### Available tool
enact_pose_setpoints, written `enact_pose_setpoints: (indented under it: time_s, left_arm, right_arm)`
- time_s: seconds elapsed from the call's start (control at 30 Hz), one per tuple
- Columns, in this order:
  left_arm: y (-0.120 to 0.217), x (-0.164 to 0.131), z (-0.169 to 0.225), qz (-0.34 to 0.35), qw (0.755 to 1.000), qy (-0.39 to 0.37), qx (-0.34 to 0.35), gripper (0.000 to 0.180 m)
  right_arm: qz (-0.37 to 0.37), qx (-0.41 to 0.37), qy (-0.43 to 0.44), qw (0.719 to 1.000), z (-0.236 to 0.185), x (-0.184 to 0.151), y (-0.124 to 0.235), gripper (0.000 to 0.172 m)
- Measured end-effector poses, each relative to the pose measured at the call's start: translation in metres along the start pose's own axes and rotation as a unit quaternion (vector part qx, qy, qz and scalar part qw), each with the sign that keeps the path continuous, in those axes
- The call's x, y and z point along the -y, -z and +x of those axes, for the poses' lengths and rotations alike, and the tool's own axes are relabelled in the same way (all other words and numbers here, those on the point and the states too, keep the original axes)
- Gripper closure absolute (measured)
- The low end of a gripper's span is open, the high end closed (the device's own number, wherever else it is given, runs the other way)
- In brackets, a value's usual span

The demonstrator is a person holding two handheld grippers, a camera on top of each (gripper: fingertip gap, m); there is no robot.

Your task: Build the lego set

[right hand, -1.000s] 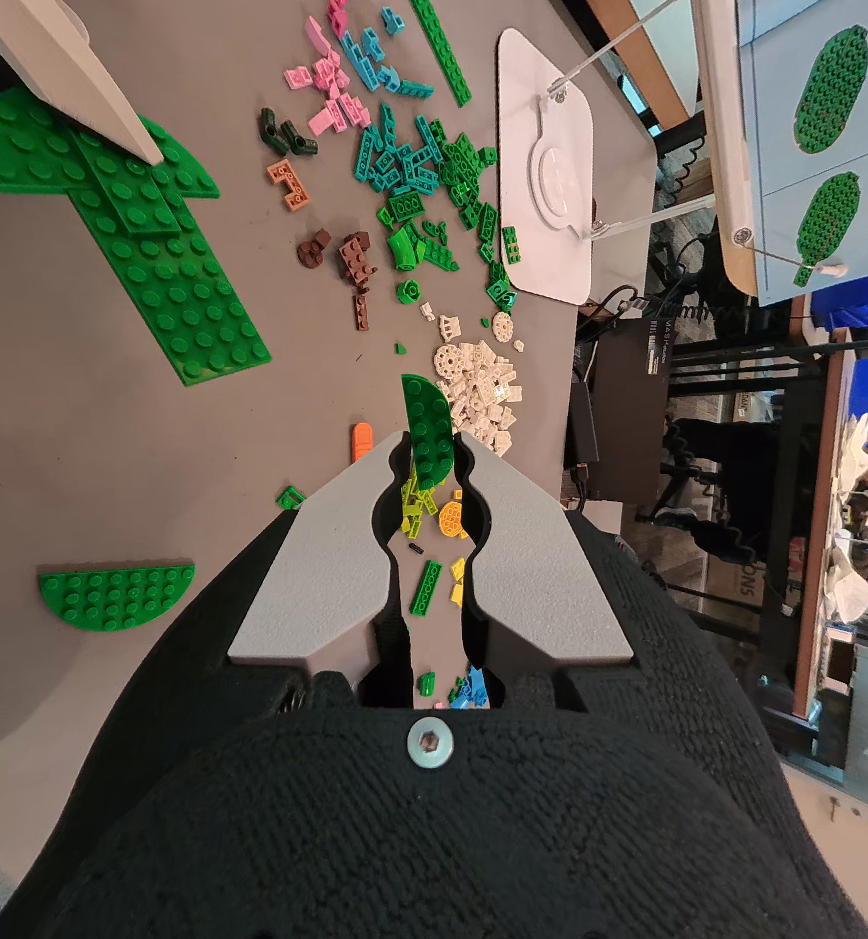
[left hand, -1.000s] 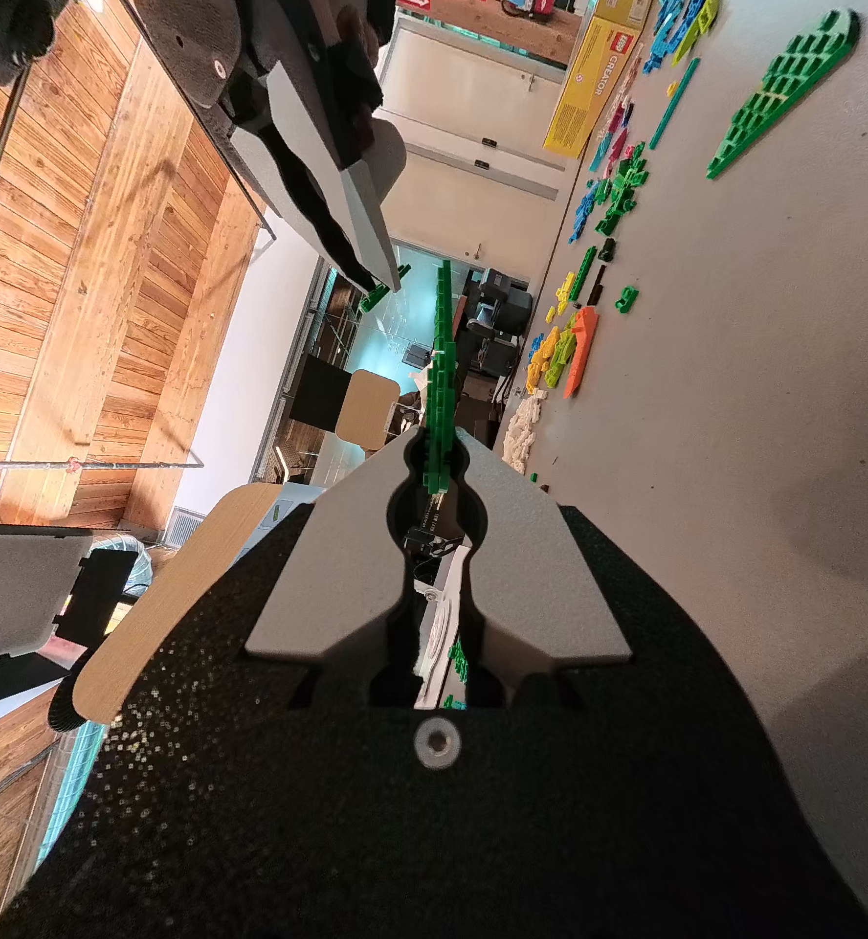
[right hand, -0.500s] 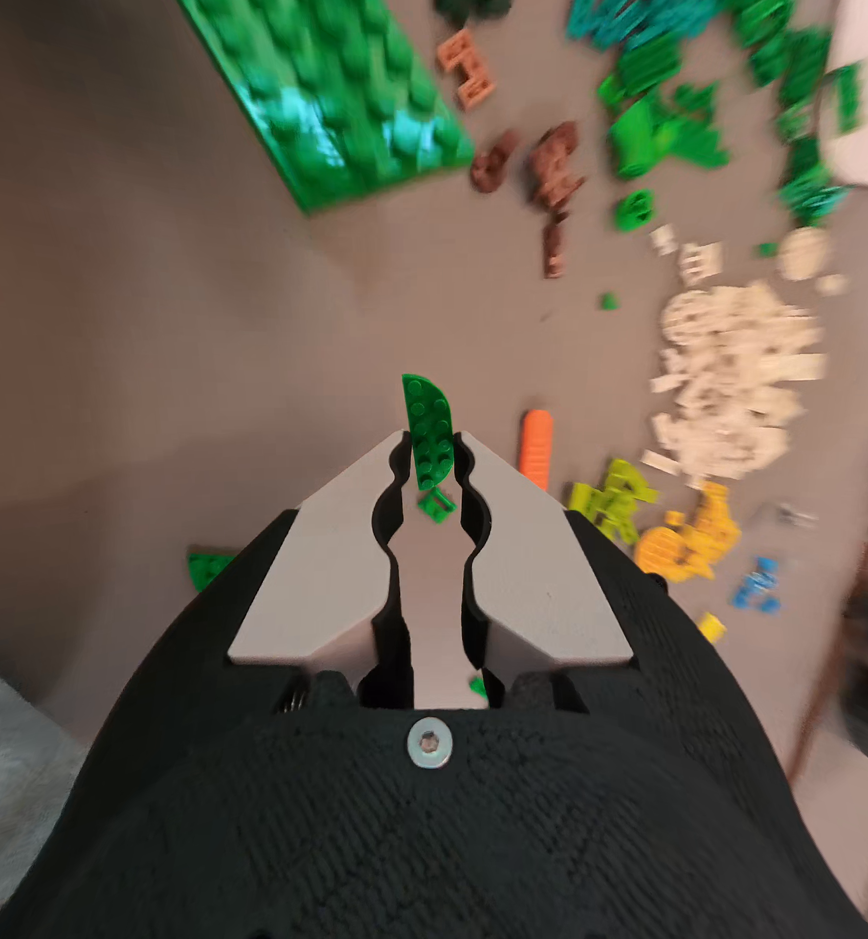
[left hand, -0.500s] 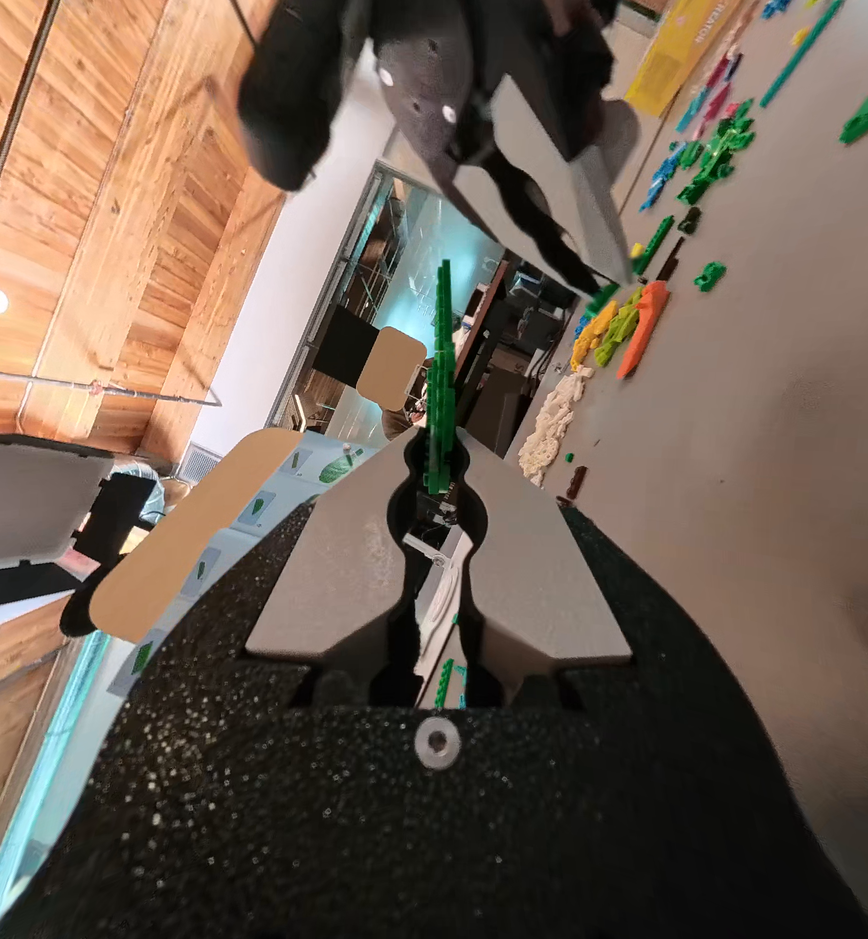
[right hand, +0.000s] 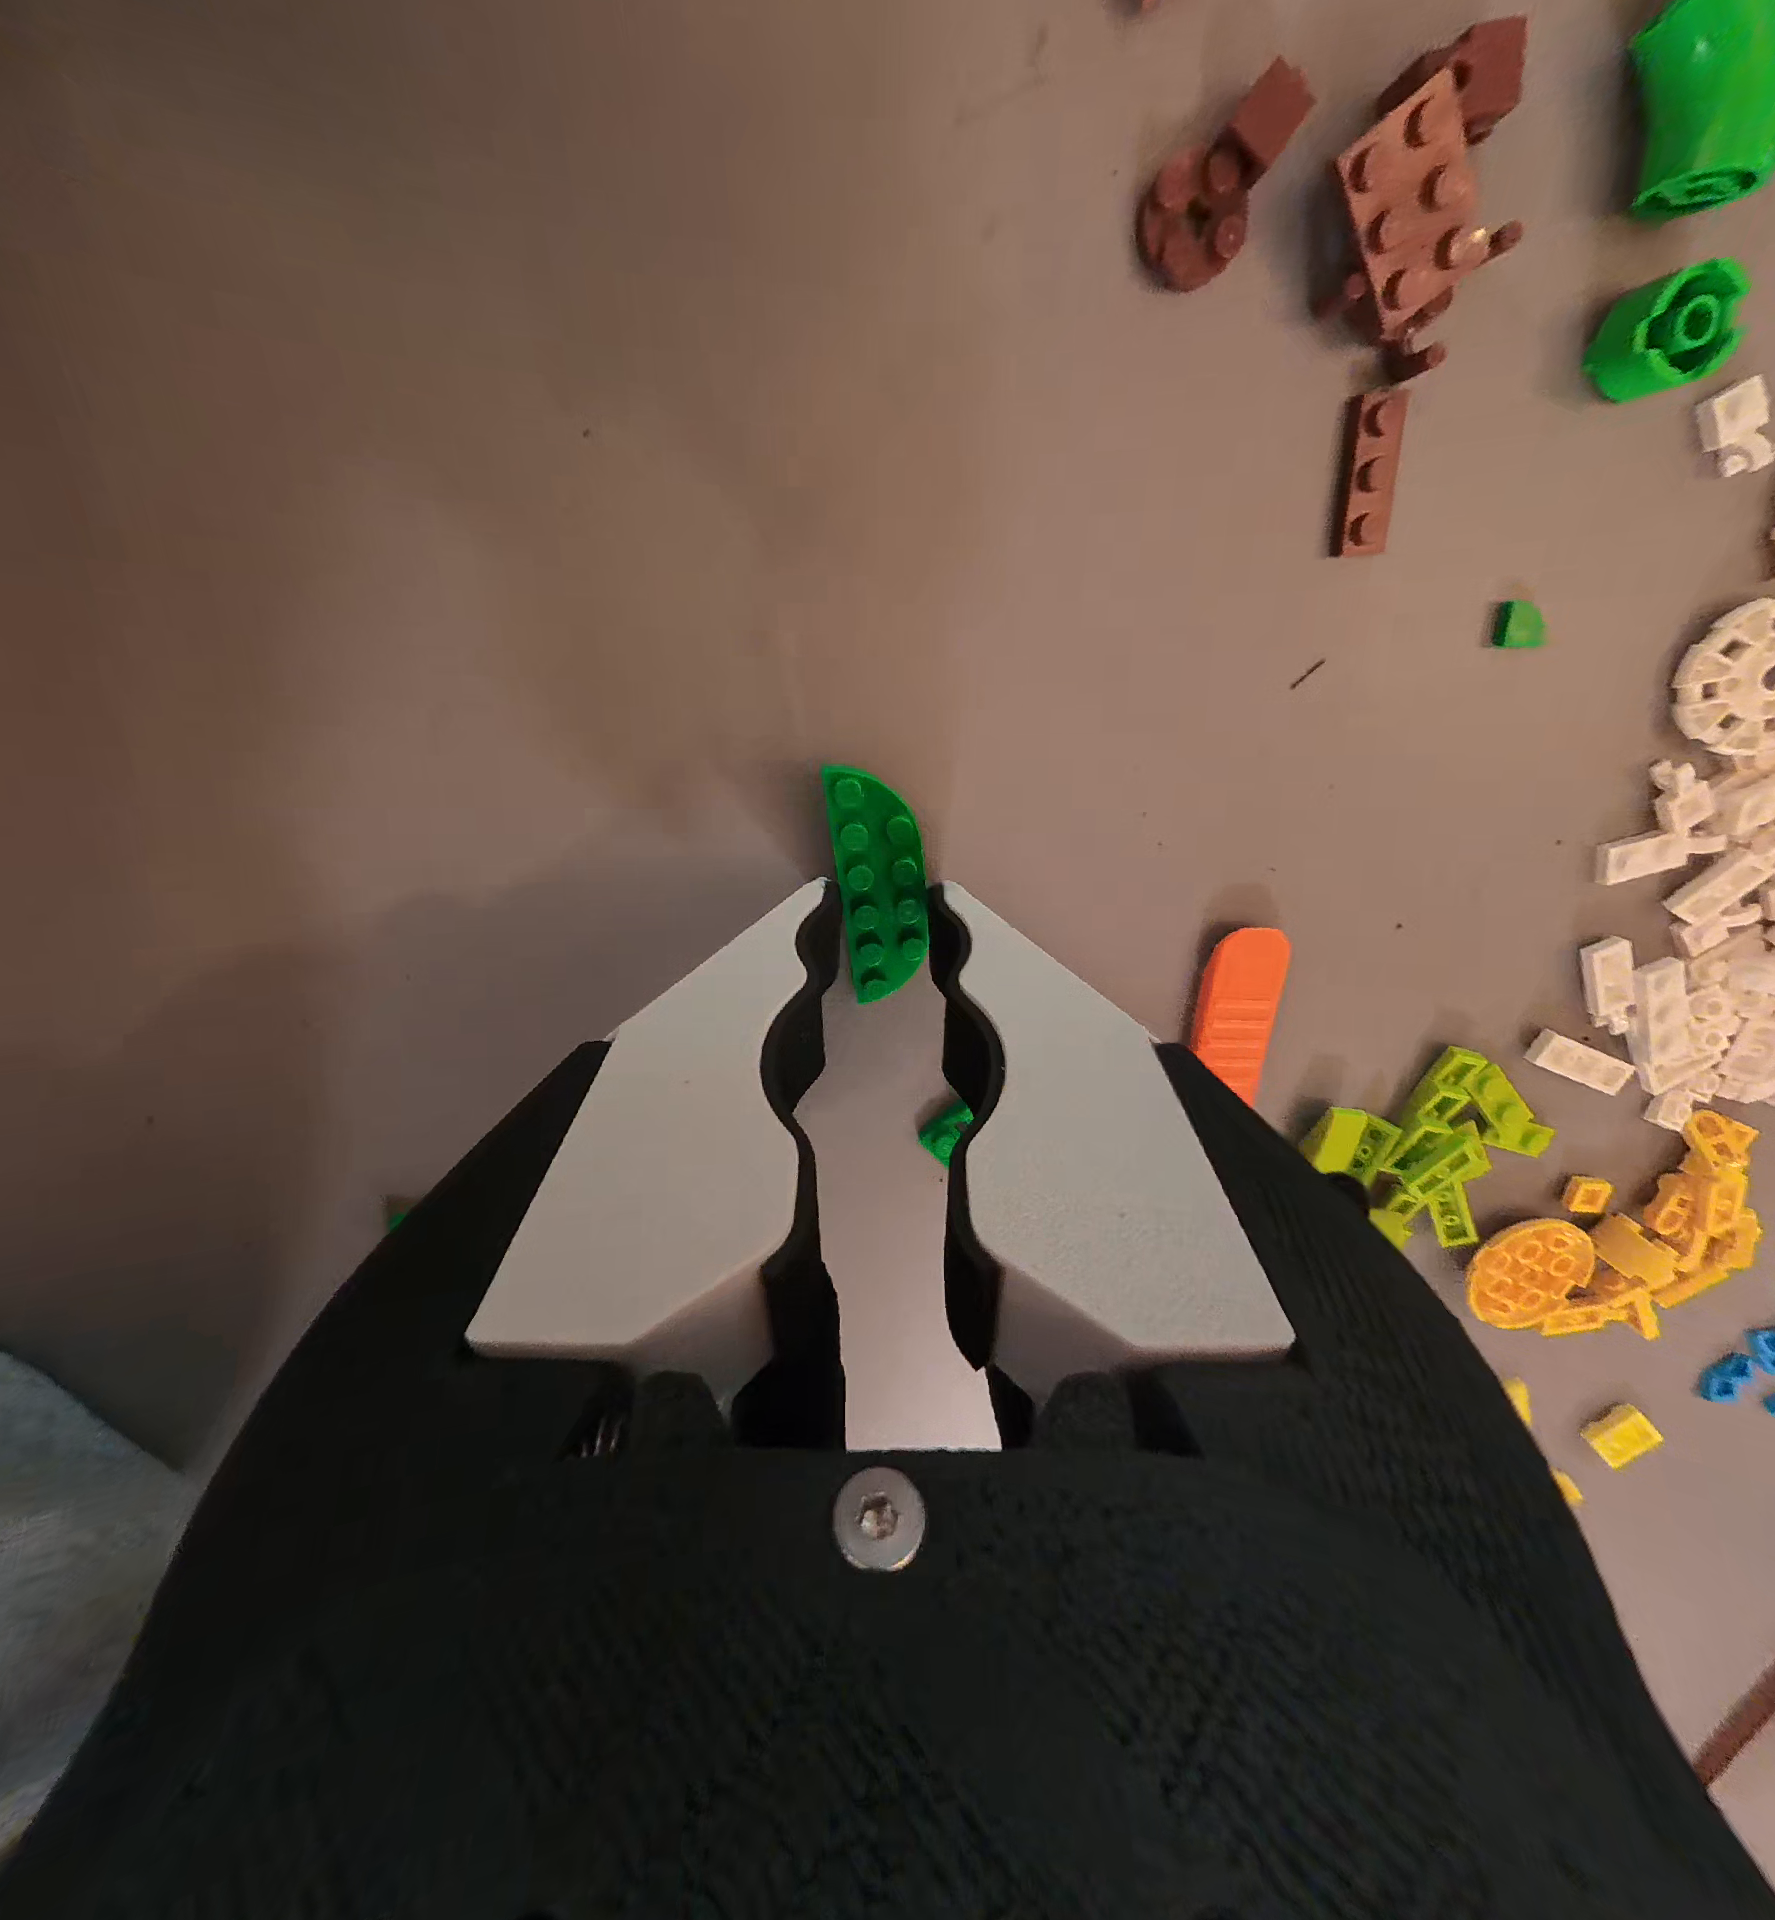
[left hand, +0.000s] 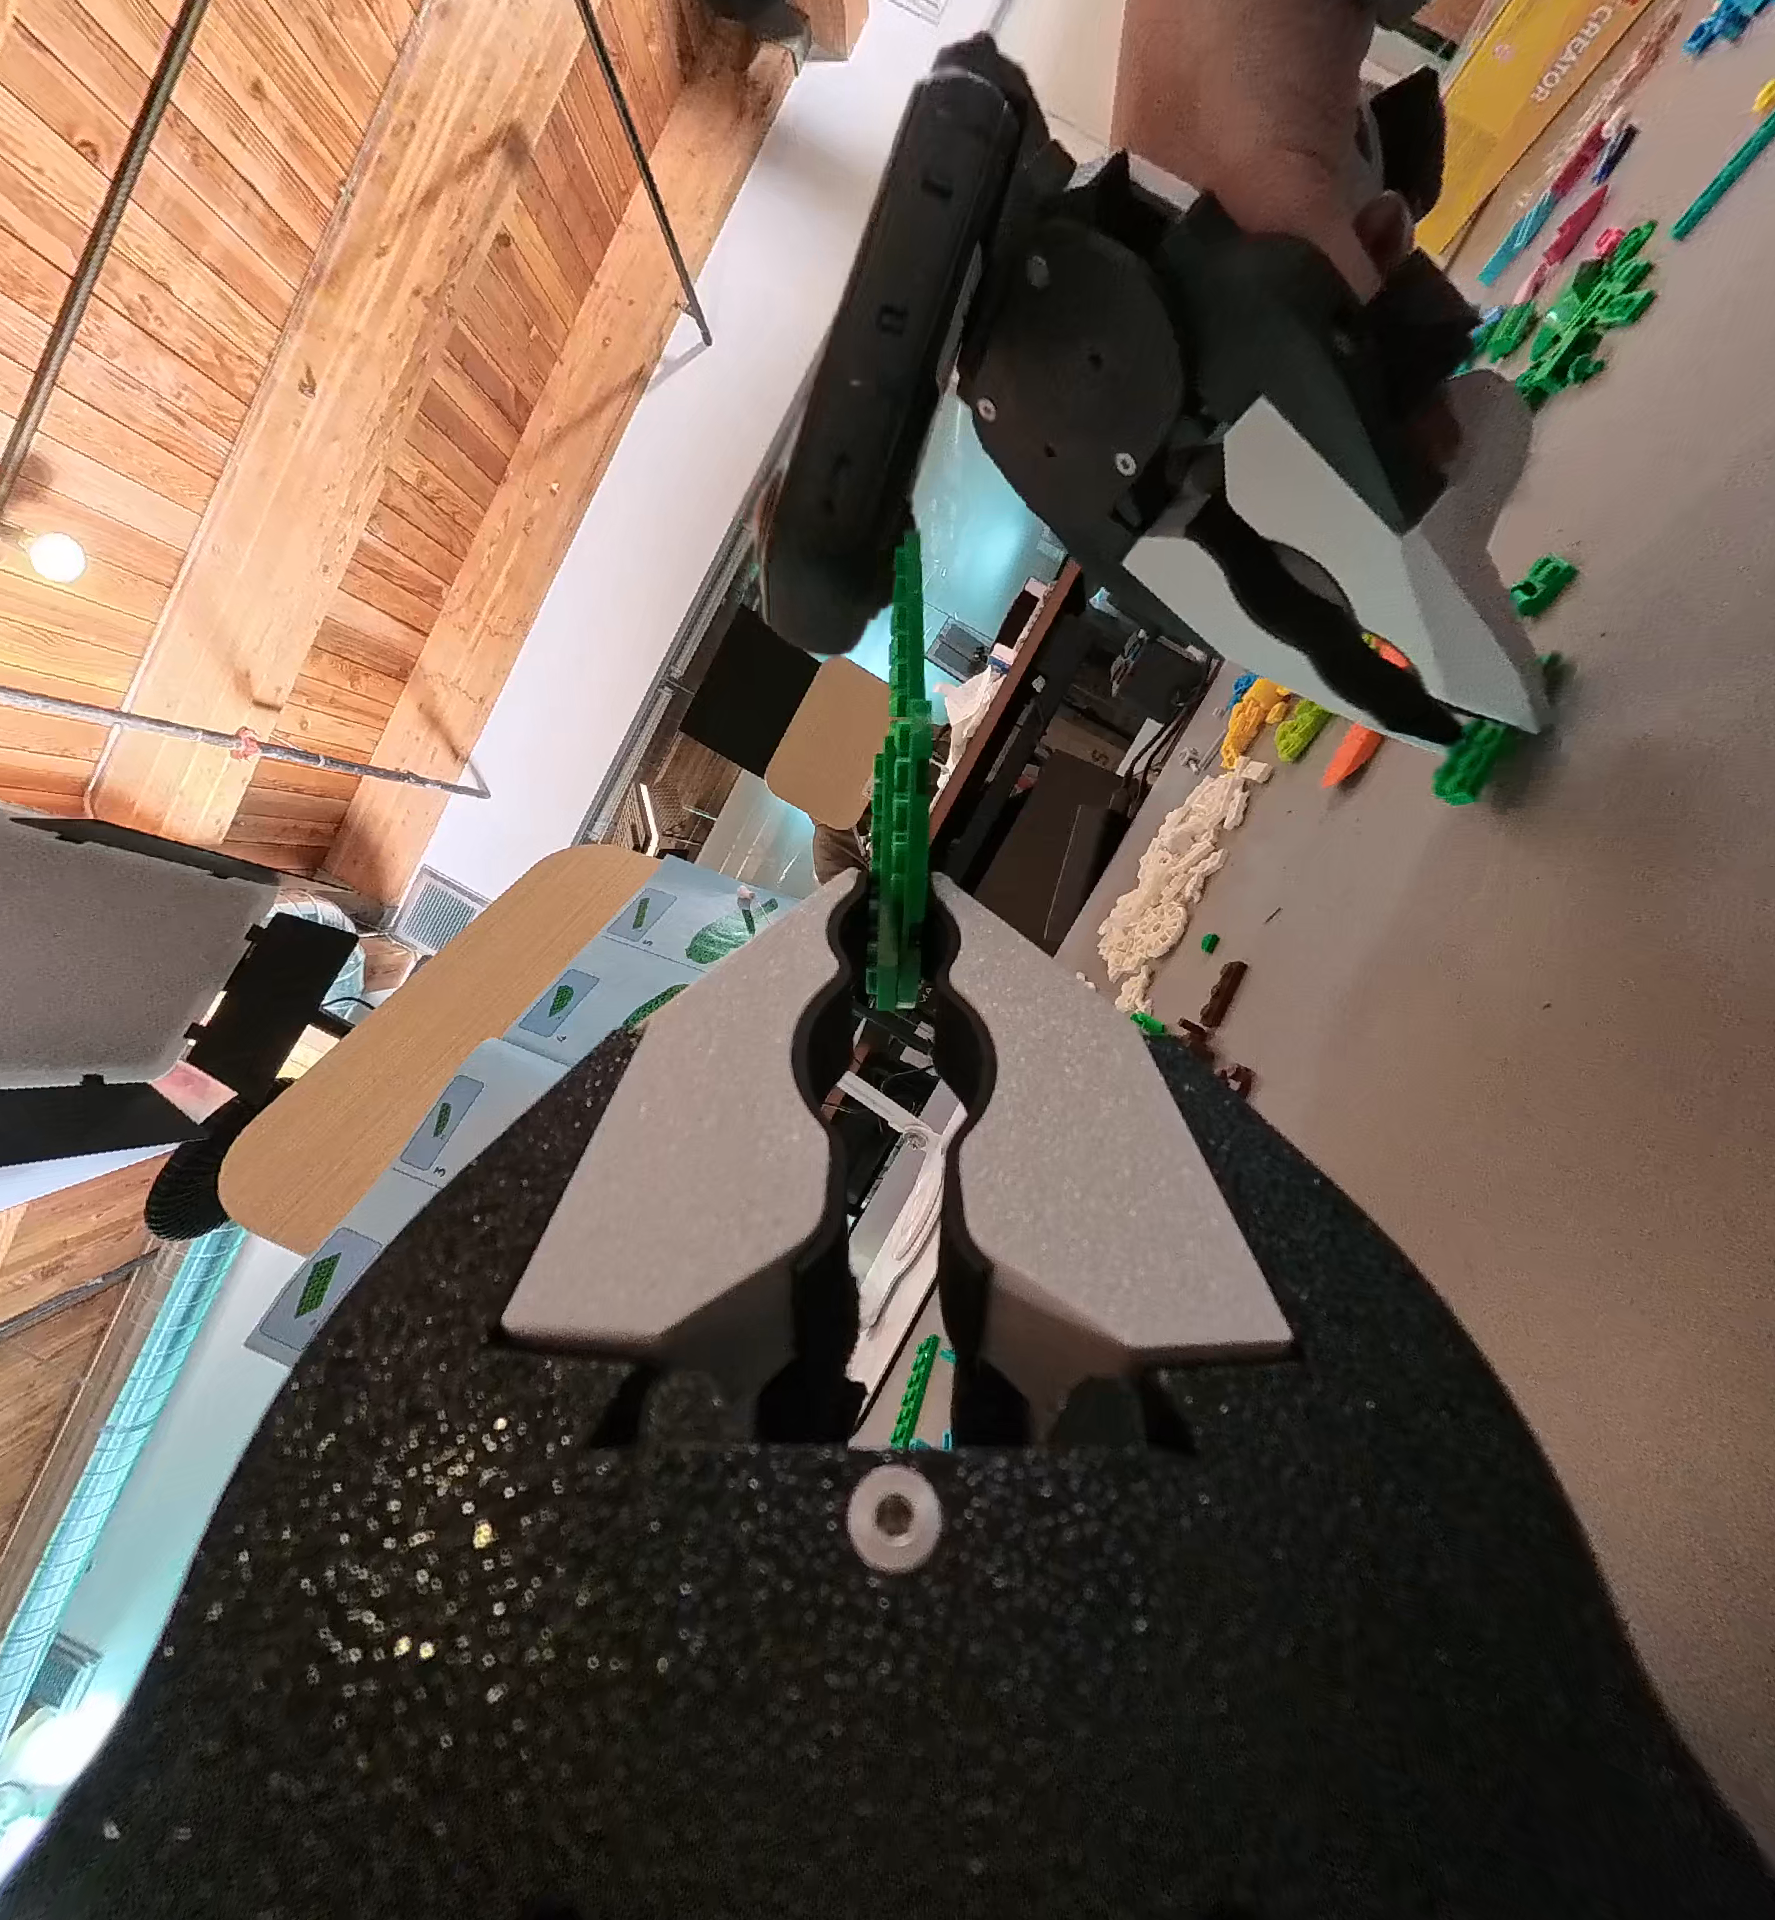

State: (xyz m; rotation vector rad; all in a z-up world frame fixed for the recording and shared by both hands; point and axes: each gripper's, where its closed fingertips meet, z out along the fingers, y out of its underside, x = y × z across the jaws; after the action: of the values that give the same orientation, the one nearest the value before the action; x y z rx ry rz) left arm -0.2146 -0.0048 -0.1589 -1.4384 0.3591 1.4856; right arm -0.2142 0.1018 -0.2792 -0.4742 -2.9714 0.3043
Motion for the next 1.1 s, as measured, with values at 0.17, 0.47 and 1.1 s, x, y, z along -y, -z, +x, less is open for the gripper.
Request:
enact_pose_setpoints:
  time_s: [0.17,0.47,1.1]
  left_arm:
    - [0.0,0.001,0.0,0.002,1.0,0.0,0.0,0.175]
    - [0.0,0.002,0.0,0.003,1.0,0.0,-0.001,0.175]
    - [-0.001,-0.024,-0.007,-0.031,0.986,0.161,-0.038,0.175]
  right_arm:
    - [0.001,0.003,-0.001,1.0,-0.001,0.002,-0.001,0.156]
    - [0.006,0.031,-0.02,0.999,-0.01,0.006,-0.001,0.139]
    - [0.218,-0.359,0.227,0.879,0.009,0.104,0.137,0.111]
